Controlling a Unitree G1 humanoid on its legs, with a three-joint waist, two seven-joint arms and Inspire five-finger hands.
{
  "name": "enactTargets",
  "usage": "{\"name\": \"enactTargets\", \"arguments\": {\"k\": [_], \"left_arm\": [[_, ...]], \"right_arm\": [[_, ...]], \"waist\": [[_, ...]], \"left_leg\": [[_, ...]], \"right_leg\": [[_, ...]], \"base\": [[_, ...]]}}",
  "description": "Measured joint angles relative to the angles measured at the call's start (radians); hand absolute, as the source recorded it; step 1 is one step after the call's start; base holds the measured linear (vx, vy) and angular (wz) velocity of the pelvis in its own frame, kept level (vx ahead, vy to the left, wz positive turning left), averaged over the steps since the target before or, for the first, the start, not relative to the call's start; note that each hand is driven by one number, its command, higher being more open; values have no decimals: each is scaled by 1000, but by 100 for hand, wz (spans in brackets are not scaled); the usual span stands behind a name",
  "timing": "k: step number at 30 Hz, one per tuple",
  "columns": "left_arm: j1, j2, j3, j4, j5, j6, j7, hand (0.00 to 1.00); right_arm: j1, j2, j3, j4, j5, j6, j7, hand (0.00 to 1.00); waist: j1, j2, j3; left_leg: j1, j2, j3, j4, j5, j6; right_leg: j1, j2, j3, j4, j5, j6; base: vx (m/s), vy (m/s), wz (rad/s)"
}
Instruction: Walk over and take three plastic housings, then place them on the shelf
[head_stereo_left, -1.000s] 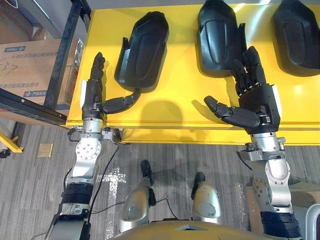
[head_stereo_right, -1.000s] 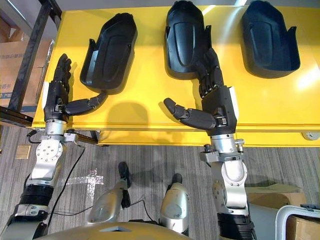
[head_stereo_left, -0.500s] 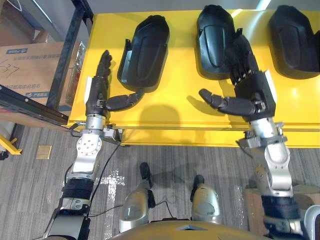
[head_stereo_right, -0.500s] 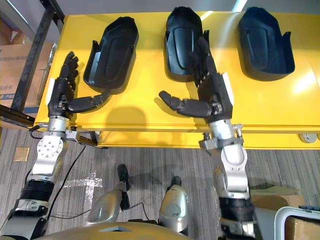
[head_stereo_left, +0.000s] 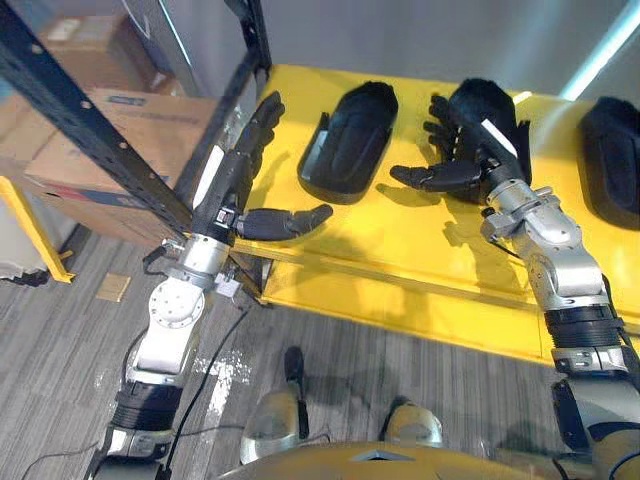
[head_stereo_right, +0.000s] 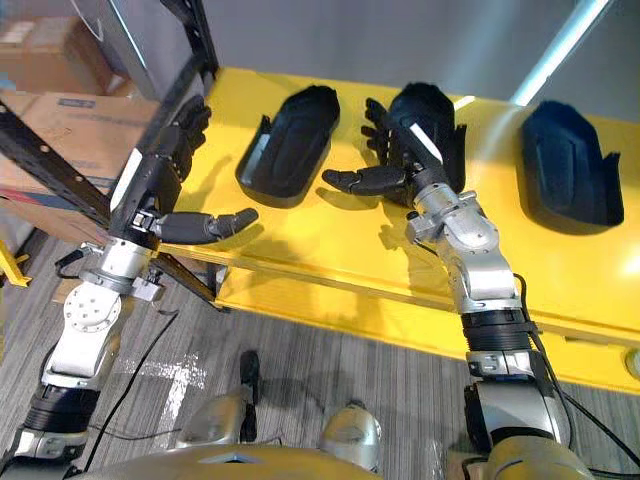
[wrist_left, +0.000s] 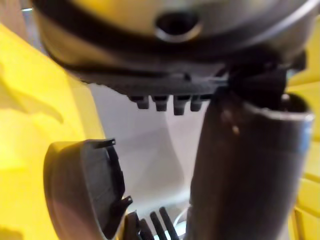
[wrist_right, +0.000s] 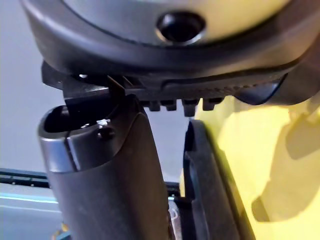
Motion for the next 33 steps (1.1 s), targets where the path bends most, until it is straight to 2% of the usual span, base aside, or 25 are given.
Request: {"name": "enactTargets", "arguments": {"k": [5,10,14,21,33], "left_arm": [[60,-18,-2,-42,-9,15,-37,100],[61,-19,-24,-76,-9,19,-47,100],[65,-24,-24,-75,-9,19,-47,100],[120,-37,-46,-75,-17,29,-46,100],[132,-47,-63,-76,-44,36,-34,100]], "right_arm": [[-97,0,25,95,0,42,-40,100],[-143,0,39,173,26,90,-68,100],[-165,0,50,255,48,95,-68,100],[-214,0,59,369,38,102,-90,100],[-275,0,108,440,35,112,-85,100]], "waist": [[20,23,-21],[48,25,-30],[64,25,-30],[67,27,-31],[81,30,-33]], "left_leg": [[5,7,-14,-1,-9,-5],[-6,16,1,-1,-2,8],[-7,13,2,-1,11,12],[-4,17,0,-1,24,8],[-5,18,-1,-1,15,0]], "right_leg": [[33,17,-22,-34,19,-1],[48,30,-36,-77,46,-3],[49,29,-36,-82,55,3],[50,33,-36,-78,56,1],[50,34,-35,-80,57,-3]], "base": [[-53,-19,12],[-45,0,6],[0,0,0],[-14,-33,0],[-17,-18,0]]}}
